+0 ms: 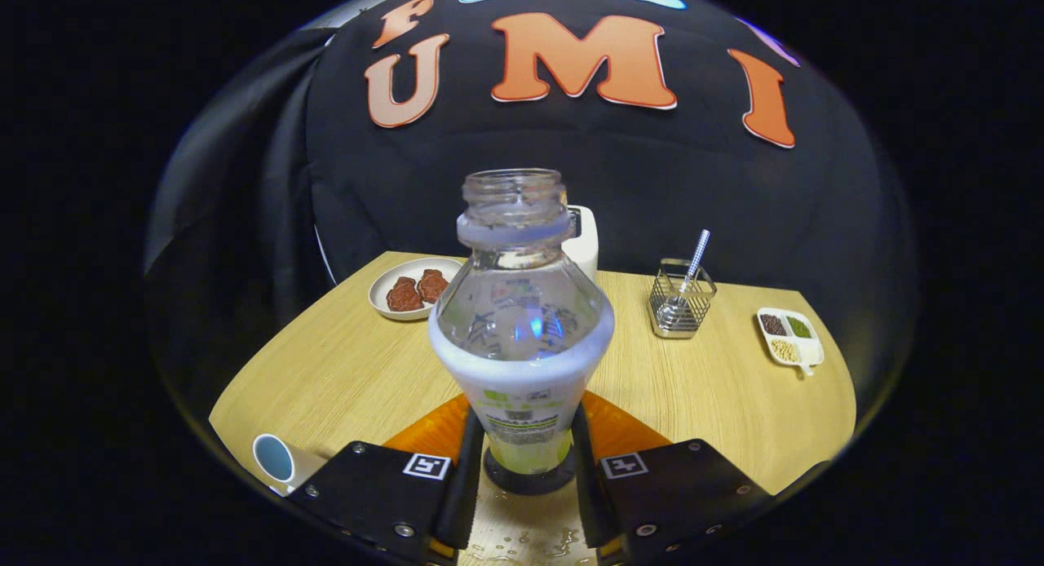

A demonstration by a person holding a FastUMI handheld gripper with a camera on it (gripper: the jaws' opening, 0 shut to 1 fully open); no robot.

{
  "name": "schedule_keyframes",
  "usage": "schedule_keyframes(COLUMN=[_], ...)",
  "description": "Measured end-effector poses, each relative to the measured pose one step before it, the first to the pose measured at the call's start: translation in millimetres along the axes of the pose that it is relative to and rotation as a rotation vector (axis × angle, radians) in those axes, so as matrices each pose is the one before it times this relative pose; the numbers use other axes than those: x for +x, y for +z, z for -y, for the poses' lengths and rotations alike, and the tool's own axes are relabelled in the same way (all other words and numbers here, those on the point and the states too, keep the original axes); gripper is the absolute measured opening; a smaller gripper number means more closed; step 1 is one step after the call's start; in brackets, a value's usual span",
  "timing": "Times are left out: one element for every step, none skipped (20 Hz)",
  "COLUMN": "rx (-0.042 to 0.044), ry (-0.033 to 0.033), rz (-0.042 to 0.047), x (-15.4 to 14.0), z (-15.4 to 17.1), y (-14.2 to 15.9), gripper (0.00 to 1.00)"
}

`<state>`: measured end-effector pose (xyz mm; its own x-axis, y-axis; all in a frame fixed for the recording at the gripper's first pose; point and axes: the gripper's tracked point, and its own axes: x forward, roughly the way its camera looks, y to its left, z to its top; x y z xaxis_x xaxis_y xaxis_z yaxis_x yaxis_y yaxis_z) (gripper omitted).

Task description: Take the bottle from table, then pour the juice into the cup, finally place the bottle on the coaster

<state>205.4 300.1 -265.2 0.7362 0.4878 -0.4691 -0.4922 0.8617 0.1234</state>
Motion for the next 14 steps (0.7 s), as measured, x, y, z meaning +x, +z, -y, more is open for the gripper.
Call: schedule_keyframes(rx=[0.00236, -0.00331, -0.00322, -0.00692, -0.01155, -0.01463, -0.01165, -0.00303, 0.00452, 0.00433, -0.00607, -0.01527, -0.01931, -0.01693], ry=[-0.00189, 0.0014, 0.00815, 0.01301, 0.01582, 0.00423, 0.00242, -0.00016, 0.00885, 0.00635, 0.0052, -0.0025, -0.00189, 0.00056], rz=[-0.01092, -0.00751, -0.00276, -0.00423, -0.00508, -0.00287, -0.00192, -0.00092, -0.00422, -0.00551, -0.00671, -0.00022, 0.00066, -0.00106], x=[3.37, 2.63, 2.64, 4.17, 3.0, 0.56, 1.92, 1.7, -0.17, 2.05, 1.04, -0.58, 0.11, -0.82], z=[3.63, 1.55, -0.6, -3.44, -3.51, -0.43, -0.67, -0.97, -2.1, -2.47, -1.22, -0.69, -0.03, -1.07], y=[-6.19, -6.39, -5.0, -3.48, -3.23, -2.54, -1.37, -2.91, -2.54, -4.36, -3.02, -1.85, -1.33, -3.02], gripper=[0.52, 0.52, 0.52, 0.52, 0.52, 0.52, 0.52, 0.52, 0.52, 0.52, 0.53, 0.57, 0.57, 0.59])
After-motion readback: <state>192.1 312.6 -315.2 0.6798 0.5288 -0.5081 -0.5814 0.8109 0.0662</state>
